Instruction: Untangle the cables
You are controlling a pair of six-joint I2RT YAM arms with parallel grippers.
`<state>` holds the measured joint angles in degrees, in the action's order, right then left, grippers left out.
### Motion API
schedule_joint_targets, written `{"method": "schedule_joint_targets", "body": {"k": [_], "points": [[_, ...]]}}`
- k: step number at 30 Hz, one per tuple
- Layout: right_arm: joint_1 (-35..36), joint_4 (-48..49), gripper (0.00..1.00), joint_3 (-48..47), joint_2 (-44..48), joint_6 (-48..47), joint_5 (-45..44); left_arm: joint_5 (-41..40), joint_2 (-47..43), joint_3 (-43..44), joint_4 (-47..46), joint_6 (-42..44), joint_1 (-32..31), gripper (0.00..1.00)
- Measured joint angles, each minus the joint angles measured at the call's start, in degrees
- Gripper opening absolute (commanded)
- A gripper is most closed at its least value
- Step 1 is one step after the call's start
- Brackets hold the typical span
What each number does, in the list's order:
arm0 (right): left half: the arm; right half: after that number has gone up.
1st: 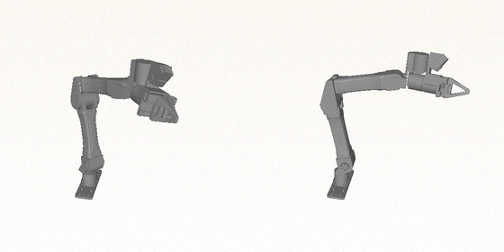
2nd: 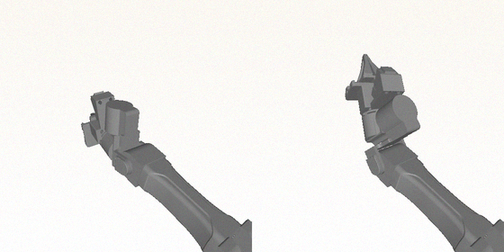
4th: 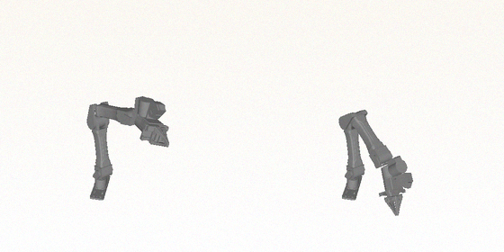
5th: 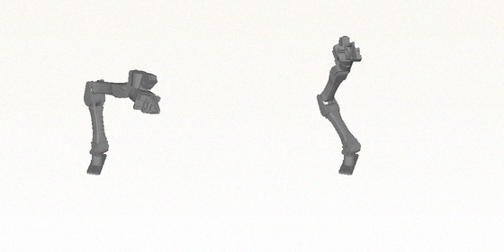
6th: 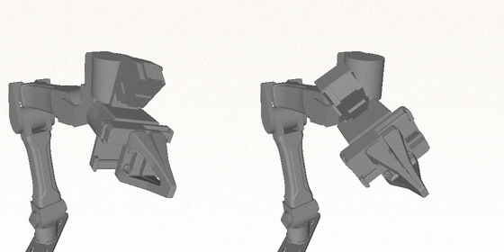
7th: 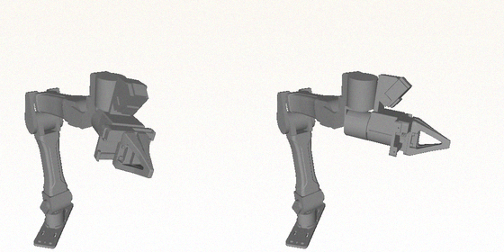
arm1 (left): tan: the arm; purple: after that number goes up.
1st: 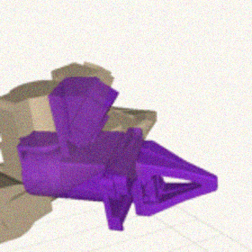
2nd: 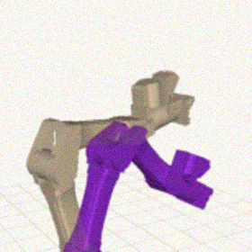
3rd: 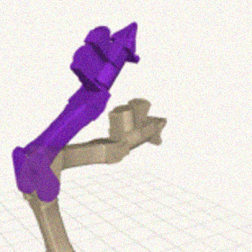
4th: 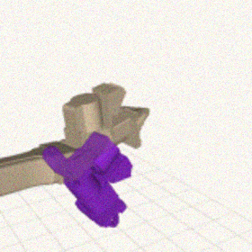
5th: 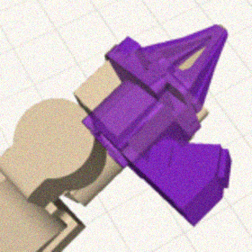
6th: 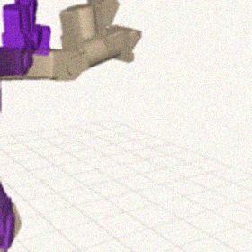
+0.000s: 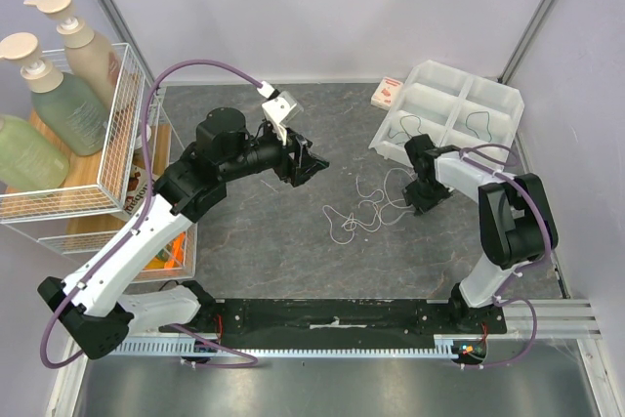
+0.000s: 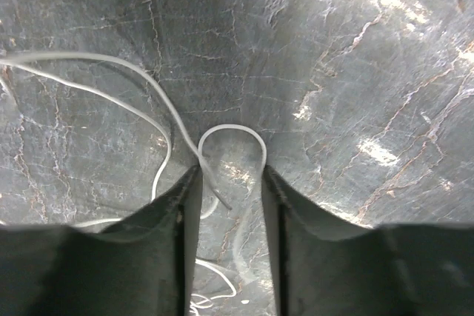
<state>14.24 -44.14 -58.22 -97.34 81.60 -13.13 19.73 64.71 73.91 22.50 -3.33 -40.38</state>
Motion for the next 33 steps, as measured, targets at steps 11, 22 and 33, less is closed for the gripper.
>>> {"method": "schedule_joint_targets", "body": {"k": [11,22,33], "points": [[3.7,-0.2,0.00,4.4,6.0,-3.3,-2.6,-0.7,-0.4,0.0,0.4,1.6,-0.5,0.68],[3.7,-2.9,0.00,-8.0,26.9,-21.2,-6.8,-4.7,0.5,0.0,1.2,6.5,-5.3,0.68],[-2.3,4.4,0.00,-39.2,10.3,-44.9,-13.0,-9.2,1.2,0.1,3.2,10.4,-5.8,0.68]]}}
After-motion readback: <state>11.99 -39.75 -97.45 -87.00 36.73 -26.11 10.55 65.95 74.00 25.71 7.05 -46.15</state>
